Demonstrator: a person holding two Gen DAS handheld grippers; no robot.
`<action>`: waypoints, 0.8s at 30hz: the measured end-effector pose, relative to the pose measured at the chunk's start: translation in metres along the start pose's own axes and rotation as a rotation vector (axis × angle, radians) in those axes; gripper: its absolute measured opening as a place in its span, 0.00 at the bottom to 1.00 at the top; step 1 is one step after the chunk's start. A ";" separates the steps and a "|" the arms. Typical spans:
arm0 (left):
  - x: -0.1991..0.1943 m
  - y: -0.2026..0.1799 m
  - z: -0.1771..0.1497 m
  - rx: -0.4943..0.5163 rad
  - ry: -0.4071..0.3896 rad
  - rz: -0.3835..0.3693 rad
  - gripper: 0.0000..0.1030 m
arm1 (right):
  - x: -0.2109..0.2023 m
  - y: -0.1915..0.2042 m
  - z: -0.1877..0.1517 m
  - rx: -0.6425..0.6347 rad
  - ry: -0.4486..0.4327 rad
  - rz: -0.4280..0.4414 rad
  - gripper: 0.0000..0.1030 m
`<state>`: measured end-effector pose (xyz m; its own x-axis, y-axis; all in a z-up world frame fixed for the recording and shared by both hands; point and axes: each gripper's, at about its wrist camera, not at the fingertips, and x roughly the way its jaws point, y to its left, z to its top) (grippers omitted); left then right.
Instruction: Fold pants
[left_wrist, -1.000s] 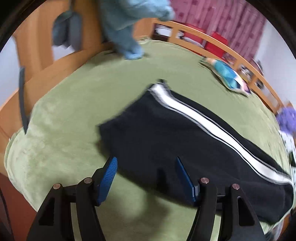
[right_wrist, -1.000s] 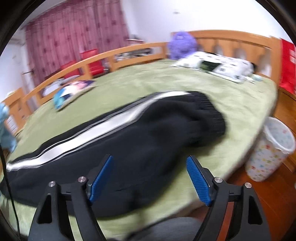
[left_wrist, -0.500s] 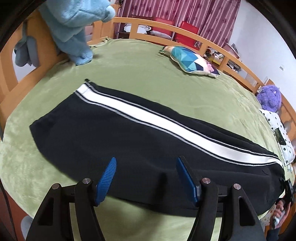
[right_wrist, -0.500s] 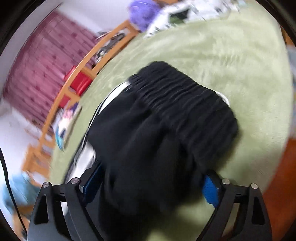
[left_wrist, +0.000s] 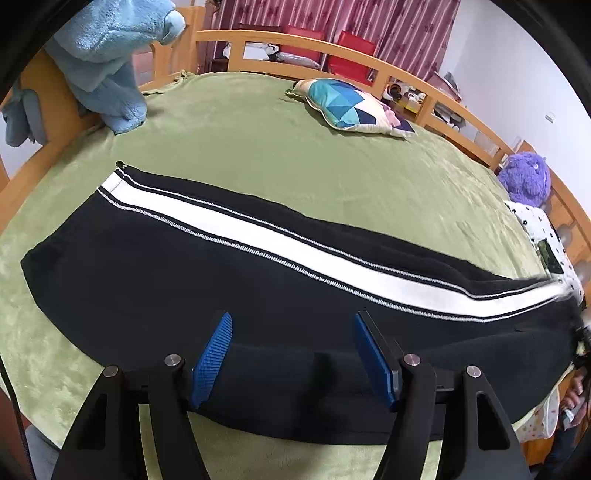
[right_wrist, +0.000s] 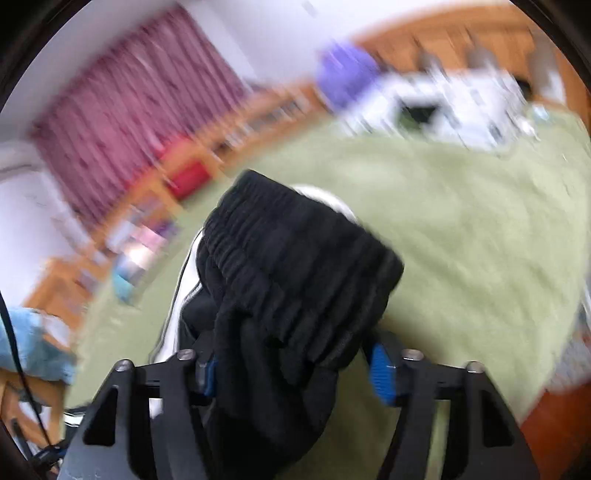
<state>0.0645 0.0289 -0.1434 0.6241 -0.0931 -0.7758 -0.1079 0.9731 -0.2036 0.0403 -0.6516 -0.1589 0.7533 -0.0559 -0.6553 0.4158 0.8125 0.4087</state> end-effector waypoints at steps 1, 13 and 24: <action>-0.002 0.002 -0.001 0.004 -0.003 0.004 0.64 | 0.014 -0.011 -0.008 0.012 0.073 -0.052 0.62; -0.004 0.037 0.002 -0.012 -0.021 0.010 0.64 | -0.026 0.089 -0.038 -0.322 -0.075 -0.166 0.65; -0.017 0.104 0.002 -0.015 -0.060 0.072 0.64 | 0.080 0.296 -0.106 -0.625 0.169 0.253 0.69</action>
<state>0.0442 0.1322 -0.1502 0.6595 -0.0096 -0.7517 -0.1656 0.9735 -0.1578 0.1698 -0.3544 -0.1580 0.6779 0.2289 -0.6986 -0.1715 0.9733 0.1525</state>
